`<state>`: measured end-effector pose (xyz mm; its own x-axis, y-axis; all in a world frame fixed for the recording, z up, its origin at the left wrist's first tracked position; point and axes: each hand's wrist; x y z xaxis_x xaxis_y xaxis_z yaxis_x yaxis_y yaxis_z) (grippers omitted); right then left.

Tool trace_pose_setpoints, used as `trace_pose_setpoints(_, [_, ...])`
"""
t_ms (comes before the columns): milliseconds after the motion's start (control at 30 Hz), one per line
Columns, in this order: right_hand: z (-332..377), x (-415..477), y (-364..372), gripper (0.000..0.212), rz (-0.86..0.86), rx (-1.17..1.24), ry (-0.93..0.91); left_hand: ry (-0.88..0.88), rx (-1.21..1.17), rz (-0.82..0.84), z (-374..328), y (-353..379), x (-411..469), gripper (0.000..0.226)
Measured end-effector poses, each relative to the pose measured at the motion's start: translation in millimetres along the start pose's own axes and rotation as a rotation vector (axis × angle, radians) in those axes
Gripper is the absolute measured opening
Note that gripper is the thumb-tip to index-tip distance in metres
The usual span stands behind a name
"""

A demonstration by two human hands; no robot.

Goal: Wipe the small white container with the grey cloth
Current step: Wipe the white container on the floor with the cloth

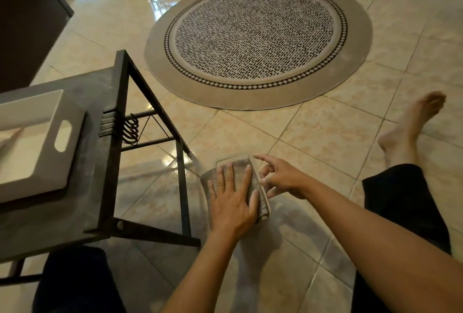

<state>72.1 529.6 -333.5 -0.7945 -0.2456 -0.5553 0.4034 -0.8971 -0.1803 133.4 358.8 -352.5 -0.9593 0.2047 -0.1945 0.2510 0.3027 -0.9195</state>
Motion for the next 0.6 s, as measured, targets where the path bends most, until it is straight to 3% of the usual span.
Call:
trace_pose_setpoints(133, [-1, 1, -2, 0.081, 0.006, 0.018, 0.000, 0.046, 0.059, 0.018, -2, 1, -13, 0.068])
trace_pose_setpoints(600, [0, -4, 1, 0.084, 0.025, 0.019, -0.011, -0.073, 0.027, -0.007, -7, 0, -21, 0.069])
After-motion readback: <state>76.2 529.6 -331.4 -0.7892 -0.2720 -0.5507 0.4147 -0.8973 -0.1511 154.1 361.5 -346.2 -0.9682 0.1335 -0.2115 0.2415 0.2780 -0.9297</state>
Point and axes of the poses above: each hand's wrist, its own x-axis towards the middle knuckle, its own y-axis out of the palm, z = x × y, and after that the axes turned 3 degrees about -x, right-handed
